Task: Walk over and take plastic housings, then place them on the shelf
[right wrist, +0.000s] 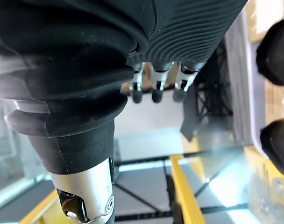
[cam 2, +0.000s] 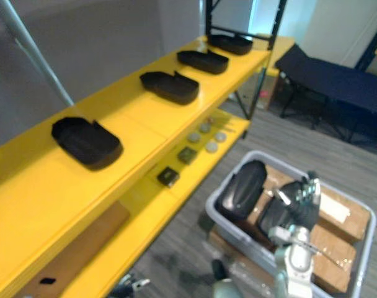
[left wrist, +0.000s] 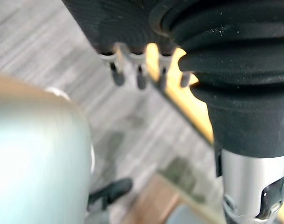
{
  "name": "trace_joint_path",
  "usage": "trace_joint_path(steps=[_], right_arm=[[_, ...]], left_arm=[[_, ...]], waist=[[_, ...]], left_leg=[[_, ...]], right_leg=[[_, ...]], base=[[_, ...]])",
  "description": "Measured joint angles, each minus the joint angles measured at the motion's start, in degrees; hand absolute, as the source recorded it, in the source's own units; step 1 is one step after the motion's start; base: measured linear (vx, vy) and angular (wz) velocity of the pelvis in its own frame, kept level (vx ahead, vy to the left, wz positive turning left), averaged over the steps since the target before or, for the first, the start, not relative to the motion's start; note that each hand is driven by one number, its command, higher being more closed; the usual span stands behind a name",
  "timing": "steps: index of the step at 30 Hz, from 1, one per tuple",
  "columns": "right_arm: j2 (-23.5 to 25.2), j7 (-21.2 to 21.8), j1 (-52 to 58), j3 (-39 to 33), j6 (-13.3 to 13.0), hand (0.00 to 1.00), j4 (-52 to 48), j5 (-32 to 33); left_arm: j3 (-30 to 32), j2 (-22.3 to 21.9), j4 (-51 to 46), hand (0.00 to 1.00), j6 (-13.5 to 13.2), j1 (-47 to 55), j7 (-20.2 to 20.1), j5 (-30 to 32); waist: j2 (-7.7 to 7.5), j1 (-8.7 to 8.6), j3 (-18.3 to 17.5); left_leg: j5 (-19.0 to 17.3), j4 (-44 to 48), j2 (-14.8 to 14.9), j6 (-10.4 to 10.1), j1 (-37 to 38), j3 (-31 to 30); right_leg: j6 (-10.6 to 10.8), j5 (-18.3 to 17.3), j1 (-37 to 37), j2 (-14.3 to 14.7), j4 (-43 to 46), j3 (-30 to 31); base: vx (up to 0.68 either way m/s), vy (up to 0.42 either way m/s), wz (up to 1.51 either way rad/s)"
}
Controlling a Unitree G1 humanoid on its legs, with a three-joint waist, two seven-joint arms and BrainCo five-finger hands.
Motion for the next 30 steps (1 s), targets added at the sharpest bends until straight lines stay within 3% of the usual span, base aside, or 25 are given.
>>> trace_joint_path(steps=[7, 9, 13, 14, 15, 16, 18, 20, 22, 25, 26, 28, 29, 30], right_arm=[[-1.9, -0.09, -3.69, 1.77, 0.65, 0.0, 4.33, 0.39], [-1.63, -0.26, -3.89, 3.81, 0.89, 0.0, 6.01, 2.0], [2.34, -0.32, -1.02, 6.89, 0.67, 0.0, 5.75, 4.34], [4.22, 0.02, 2.19, 8.77, 0.73, 0.0, 5.22, 4.32], [4.75, 0.16, 3.67, 9.66, 0.74, 0.0, 4.72, 4.28], [5.77, 0.94, 7.08, 10.98, 0.73, 0.0, 3.14, 4.27], [6.1, 1.2, 8.95, 11.88, 0.67, 0.0, 2.82, 4.27], [7.0, 1.03, 8.61, 12.18, -0.78, 0.0, 2.63, 4.22], [7.14, -1.01, 6.33, 12.82, -1.12, 0.0, 2.84, 3.84], [7.16, -6.07, 1.87, 12.97, -2.22, 0.0, 4.95, 4.01], [7.09, -7.13, 0.51, 12.79, -2.23, 0.0, 5.76, 3.95], [6.86, -9.07, -0.5, 11.95, -2.25, 0.0, 7.31, 3.68], [6.85, -9.05, -0.88, 11.96, -2.25, 0.0, 8.22, 3.67], [6.87, -8.93, -0.99, 11.95, -2.24, 0.0, 8.9, 3.63]], left_arm=[[0.38, -0.37, 0.25, 0.0, -2.98, 0.56, 0.25, 3.95], [0.21, -0.54, -0.11, 0.0, -3.54, 0.09, 1.07, 4.8], [-0.72, -0.51, -5.58, 0.0, -3.03, -2.25, 3.62, 6.11], [-0.73, -0.84, -8.21, 0.0, -2.06, -2.46, 4.86, 6.16], [-0.71, -1.29, -8.54, 0.0, -1.76, -2.49, 5.6, 6.45], [-0.54, -2.44, -8.4, 0.0, -0.3, -3.34, 7.29, 6.53], [-0.68, -2.2, -8.11, 0.0, 0.65, -3.64, 8.57, 6.42], [-0.53, -1.97, -6.91, 0.0, 1.94, -4.31, 8.69, 6.03], [-0.24, -1.11, -6.97, 0.0, 2.6, -4.51, 8.63, 6.13], [0.34, 0.07, -6.38, 0.0, 2.91, -4.52, 8.63, 6.15], [1.02, 0.31, -5.8, 0.0, 2.86, -4.54, 8.55, 6.04], [2.61, 0.09, -3.97, 0.0, 2.85, -3.86, 7.69, 5.05], [2.78, -0.14, -3.69, 0.0, 2.66, -2.89, 7.46, 4.42], [2.84, 0.12, -3.7, 0.0, 2.32, -2.16, 7.37, 3.97]], waist=[[1.11, 1.12, 1.09], [1.45, 1.54, 1.78], [0.36, 1.58, 7.26], [-1.13, 2.05, 8.28], [-0.88, 2.57, 8.39], [-1.36, 2.38, 9.11], [-1.93, 2.43, 8.71], [-2.65, 2.68, 7.86], [-3.12, 2.95, 7.49], [-3.57, 3.49, 7.23], [-3.51, 3.7, 7.1], [-2.0, 4.57, 5.73], [-2.06, 4.53, 5.49], [-2.23, 4.83, 5.44]], left_leg=[[0.07, 4.33, -0.53, 0.2, -2.69, -5.97], [-0.93, 7.28, -0.36, 1.59, -3.88, -7.68], [-5.42, 14.25, 0.08, 2.44, -4.68, -7.63], [-6.28, 16.65, 0.59, 3.48, -5.97, -5.68], [-6.33, 16.58, 0.85, 3.64, -6.51, -5.03], [-5.63, 15.87, 1.42, 4.75, -6.73, -3.03], [-3.89, 13.82, 1.89, 4.98, -6.33, -1.18], [1.03, 7.84, 1.87, 5.15, -6.33, 1.14], [4.44, 3.77, 1.9, 4.84, -6.55, 2.33], [6.02, 3.07, 3.08, 3.57, -6.55, 3.87], [6.66, 2.9, 3.32, 2.82, -6.4, 3.86], [9.82, -1.51, 4.71, 1.84, -5.36, 5.32], [11.04, -2.7, 5.08, 1.64, -5.26, 6.39], [11.29, -2.97, 5.22, 1.21, -4.98, 7.18]], right_leg=[[1.01, -0.47, -1.59, 0.53, 2.33, -1.1], [0.82, -1.52, -3.2, 1.29, 6.26, -0.48], [0.74, -1.52, -5.17, 3.18, 12.02, 0.83], [-2.15, -0.97, -5.71, 2.95, 11.16, 0.3], [-4.48, -1.92, -6.18, 2.71, 10.75, -0.49], [-5.72, -3.28, -8.39, 1.71, 15.03, -5.11], [-5.67, -5.88, -8.91, 1.33, 20.2, -7.62], [-5.59, -11.18, -8.76, -0.73, 27.95, -11.08], [-6.21, -12.23, -6.91, -3.39, 32.95, -13.4], [-6.62, -11.81, -1.68, -9.17, 33.96, -17.22], [-6.52, -11.54, -1.74, -8.96, 32.91, -19.23], [-6.02, -10.61, -1.41, -8.01, 29.08, -21.55], [-7.27, -13.5, -1.13, -8.81, 29.44, -23.56], [-6.83, -14.87, -1.24, -9.95, 30.03, -25.07]], base=[[0.06, -0.003, 0.08], [-0.01, 0.012, -0.22], [-0.16, 0.038, -0.42], [-0.33, 0.014, -0.63], [-0.4, 0.012, -0.84], [-0.3, 0.017, -0.62], [-0.22, 0.036, -0.56], [-0.13, 0.015, -0.46], [-0.05, -0.043, -0.35], [-0.05, -0.137, -0.36], [-0.07, -0.171, -0.55], [-0.06, -0.193, -0.44], [-0.05, -0.192, -0.29], [-0.05, -0.204, -0.43]])
